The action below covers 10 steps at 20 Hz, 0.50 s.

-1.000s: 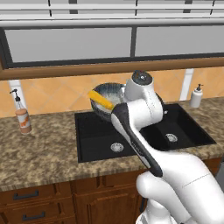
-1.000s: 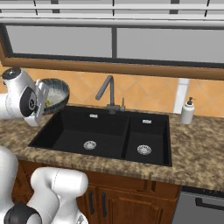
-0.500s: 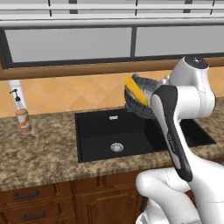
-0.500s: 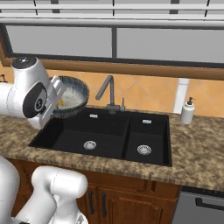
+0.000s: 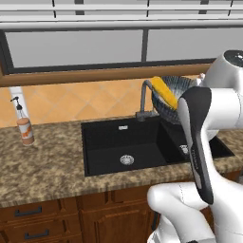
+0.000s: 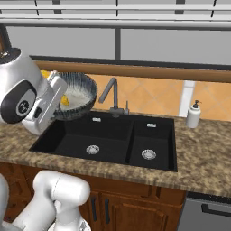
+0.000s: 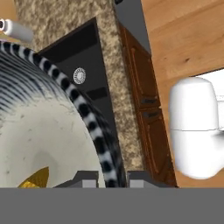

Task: Pick the corn from the sink and place it in the bowl. Then pick the bowl and place it in the microwave. Then close the microwave door and press the start button.

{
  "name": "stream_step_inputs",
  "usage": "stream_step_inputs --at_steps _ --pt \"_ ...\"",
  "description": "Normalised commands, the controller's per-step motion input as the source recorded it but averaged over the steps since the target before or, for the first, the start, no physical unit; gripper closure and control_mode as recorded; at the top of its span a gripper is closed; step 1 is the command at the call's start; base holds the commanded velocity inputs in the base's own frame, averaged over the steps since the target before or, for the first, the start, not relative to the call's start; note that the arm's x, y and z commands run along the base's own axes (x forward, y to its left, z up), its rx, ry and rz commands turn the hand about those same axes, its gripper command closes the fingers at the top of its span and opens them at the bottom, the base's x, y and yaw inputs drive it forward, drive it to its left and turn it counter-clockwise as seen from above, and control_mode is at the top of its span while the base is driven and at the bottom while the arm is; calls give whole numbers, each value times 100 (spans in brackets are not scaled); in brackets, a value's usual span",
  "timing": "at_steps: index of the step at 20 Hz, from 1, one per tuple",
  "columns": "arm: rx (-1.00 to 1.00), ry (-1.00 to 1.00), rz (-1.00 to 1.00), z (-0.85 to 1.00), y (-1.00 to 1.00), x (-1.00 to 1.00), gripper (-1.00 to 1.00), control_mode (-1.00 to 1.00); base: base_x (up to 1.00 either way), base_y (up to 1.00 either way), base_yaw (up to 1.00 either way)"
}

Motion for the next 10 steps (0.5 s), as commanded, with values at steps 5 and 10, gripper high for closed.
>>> stream_step_inputs --at_steps 5,10 --pt "-12 -13 0 50 -5 -39 100 -100 0 0 0" --pt "0 0 0 14 -3 -8 100 100 -35 -43 1"
